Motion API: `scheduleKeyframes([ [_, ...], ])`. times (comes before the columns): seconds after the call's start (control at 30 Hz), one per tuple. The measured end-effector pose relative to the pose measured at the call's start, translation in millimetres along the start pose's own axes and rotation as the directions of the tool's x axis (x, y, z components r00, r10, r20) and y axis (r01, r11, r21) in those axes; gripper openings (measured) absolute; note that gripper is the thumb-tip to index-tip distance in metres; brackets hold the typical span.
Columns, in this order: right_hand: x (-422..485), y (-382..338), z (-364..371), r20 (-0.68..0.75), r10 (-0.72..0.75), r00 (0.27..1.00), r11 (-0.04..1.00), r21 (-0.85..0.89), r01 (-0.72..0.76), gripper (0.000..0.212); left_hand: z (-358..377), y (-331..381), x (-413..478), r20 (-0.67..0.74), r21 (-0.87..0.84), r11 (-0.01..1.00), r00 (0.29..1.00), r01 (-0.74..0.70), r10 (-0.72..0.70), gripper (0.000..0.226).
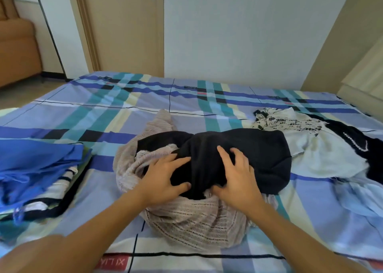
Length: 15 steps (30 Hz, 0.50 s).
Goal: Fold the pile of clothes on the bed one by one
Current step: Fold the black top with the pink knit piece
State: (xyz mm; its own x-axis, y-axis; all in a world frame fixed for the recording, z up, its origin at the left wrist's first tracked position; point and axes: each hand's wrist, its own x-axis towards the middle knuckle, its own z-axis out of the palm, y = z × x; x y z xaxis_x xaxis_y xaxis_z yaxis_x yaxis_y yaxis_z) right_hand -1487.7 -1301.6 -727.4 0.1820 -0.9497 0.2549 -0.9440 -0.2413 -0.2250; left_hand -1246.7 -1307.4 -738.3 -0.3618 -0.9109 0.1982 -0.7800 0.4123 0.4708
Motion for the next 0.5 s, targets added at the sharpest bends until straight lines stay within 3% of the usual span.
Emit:
scheduleKeyframes([
  [0.03,3.2,5.3,-0.2,-0.024,-0.014,1.000,1.000,-0.020,0.014,0.111,4.5,1.9,-1.6,-0.027,-0.047,0.999,1.000,-0.013,0.012,0.059],
  [0.1,15.5,19.9,-4.1,0.022,-0.017,1.000,0.995,0.098,0.014,0.124,3.3,8.5,-0.1,-0.124,-0.070,0.996,0.991,-0.057,0.048,0.025],
  [0.17,27.2,43.9,-10.6,0.152,0.030,0.988,0.968,0.244,-0.067,0.135,-5.9,17.3,0.4,-0.158,-0.142,0.986,0.986,-0.083,0.061,0.032],
  [0.27,37.7,79.7,-17.6,0.329,0.082,0.941,0.987,0.101,-0.122,0.140,-19.8,17.3,-6.9,-0.001,-0.413,0.907,0.996,-0.079,0.086,0.048],
  [0.33,42.1,96.8,-16.3,0.413,0.116,0.903,0.985,0.071,-0.159,0.112,-24.4,15.8,-13.0,0.183,-0.501,0.865,0.973,-0.032,0.142,0.061],
  [0.4,46.5,99.6,-18.5,0.422,0.040,0.906,0.951,0.262,-0.164,0.043,-23.6,12.1,-13.5,0.289,-0.396,0.914,0.932,-0.093,0.220,0.063],
  [0.43,48.1,96.9,-21.9,0.370,0.015,0.929,0.935,0.323,-0.144,0.028,-22.9,12.0,-12.8,0.337,-0.340,0.934,0.914,-0.106,0.227,0.060],
  [0.5,56.4,84.0,-29.2,0.228,0.024,0.973,0.922,0.372,-0.110,0.036,-23.9,12.5,-11.8,0.410,-0.308,0.951,0.900,-0.020,0.151,0.044],
])
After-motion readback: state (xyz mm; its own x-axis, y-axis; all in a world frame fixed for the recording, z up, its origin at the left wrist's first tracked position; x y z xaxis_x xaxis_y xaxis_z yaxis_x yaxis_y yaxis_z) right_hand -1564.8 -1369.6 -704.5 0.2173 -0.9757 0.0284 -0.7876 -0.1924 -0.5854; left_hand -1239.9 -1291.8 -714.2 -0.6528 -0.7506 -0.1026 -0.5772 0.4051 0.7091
